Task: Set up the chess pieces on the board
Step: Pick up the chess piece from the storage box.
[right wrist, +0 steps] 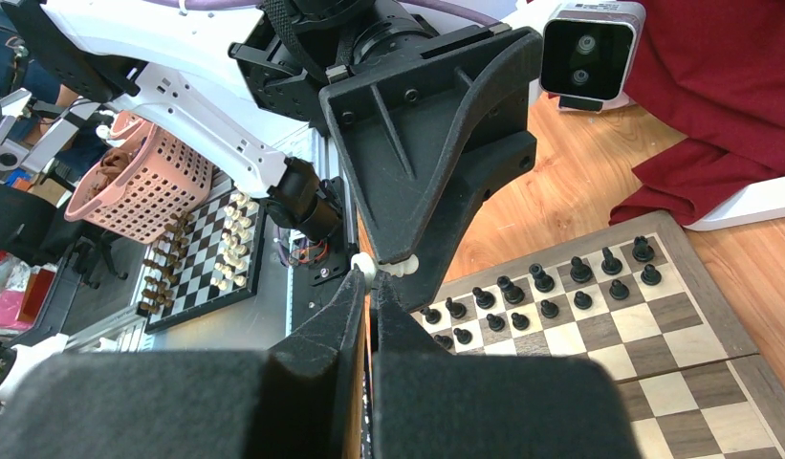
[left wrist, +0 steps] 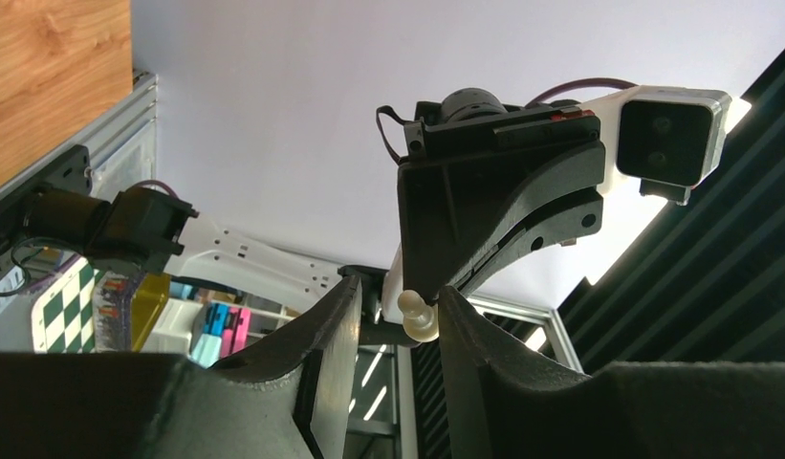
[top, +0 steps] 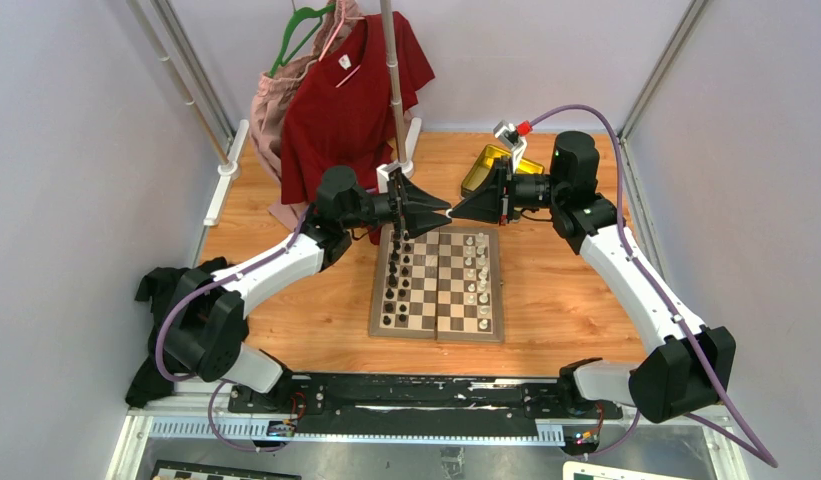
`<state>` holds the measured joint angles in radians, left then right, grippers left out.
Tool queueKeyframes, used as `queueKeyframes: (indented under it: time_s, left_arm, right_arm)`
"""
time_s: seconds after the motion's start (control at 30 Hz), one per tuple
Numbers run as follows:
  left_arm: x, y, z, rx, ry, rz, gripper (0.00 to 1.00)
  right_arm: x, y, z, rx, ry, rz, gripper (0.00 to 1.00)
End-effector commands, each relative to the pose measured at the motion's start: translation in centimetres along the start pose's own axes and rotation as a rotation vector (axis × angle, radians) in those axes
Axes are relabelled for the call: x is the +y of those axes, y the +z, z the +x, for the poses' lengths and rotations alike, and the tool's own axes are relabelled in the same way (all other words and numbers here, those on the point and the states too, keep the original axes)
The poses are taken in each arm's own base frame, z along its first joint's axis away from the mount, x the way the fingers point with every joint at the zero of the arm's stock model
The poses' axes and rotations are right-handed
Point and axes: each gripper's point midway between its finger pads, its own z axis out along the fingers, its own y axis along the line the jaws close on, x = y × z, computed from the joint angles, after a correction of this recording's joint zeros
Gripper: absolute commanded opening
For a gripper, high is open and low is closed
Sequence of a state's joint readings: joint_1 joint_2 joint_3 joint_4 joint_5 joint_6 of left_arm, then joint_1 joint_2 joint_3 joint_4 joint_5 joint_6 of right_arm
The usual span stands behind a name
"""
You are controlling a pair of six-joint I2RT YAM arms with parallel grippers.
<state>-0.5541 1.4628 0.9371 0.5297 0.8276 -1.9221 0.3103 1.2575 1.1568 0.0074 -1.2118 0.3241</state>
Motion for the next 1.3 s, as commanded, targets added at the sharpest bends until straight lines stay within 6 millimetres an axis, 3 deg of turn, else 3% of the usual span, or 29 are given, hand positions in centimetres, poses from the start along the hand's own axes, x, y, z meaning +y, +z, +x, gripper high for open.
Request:
queueKeyframes:
  time_s: [0.0, 0.87, 1.27]
  left_arm:
    - [-1.8, -0.2, 1.4, 0.025, 0.045, 0.040, 0.40]
    - [-3.6, -0.4, 2.4, 0.019, 0.061, 0.127, 0.16]
    - [-3.6, -0.3, 1.9, -0.005, 0.088, 0.156, 0.06]
  right_arm:
    - [1.2, 0.1, -0.7, -0.010, -0.060, -0.028, 0.00]
    - [0.9, -0.1, 0.8, -0.010, -0.040, -0.001, 0.00]
    - [0.6, -0.2, 1.3, -0.011, -0.036, 0.027, 0.00]
